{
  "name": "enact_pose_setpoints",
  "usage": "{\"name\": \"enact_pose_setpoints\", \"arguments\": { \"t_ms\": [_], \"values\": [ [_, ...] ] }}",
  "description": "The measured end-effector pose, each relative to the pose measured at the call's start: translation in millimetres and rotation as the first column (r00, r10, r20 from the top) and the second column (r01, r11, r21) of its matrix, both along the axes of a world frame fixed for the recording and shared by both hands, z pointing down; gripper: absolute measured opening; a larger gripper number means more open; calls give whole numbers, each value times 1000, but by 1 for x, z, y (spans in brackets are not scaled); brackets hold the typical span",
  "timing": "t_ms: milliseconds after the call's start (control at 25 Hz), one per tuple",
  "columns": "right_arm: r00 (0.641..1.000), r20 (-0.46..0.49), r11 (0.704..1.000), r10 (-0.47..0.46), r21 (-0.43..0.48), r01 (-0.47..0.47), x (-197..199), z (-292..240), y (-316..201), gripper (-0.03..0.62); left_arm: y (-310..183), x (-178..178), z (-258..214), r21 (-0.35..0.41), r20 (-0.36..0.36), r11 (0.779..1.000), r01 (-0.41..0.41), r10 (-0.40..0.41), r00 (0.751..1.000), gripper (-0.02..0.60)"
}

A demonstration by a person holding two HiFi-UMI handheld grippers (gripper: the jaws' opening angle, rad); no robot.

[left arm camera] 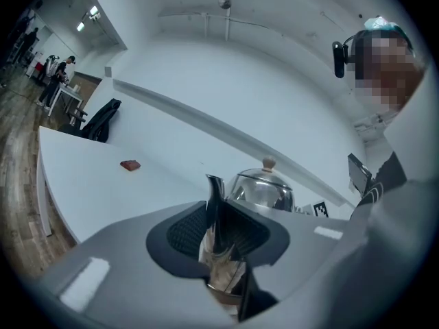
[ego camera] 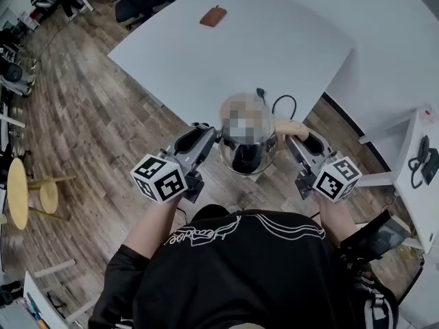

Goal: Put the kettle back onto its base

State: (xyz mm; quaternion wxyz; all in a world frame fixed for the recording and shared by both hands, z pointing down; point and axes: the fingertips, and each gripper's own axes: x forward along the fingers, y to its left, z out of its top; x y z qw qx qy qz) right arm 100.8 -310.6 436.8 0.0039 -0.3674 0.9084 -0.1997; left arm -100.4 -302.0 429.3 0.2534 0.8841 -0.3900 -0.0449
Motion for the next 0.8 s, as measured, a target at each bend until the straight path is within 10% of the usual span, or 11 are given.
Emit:
{"name": "enact_pose_setpoints", "arguments": {
  "t_ms": [800],
  "values": [
    [948,-314,998,-58,7,64,-19,74,-73,130,-118,-4,69,0,126,986,-167,166,978,91]
  ]
}}
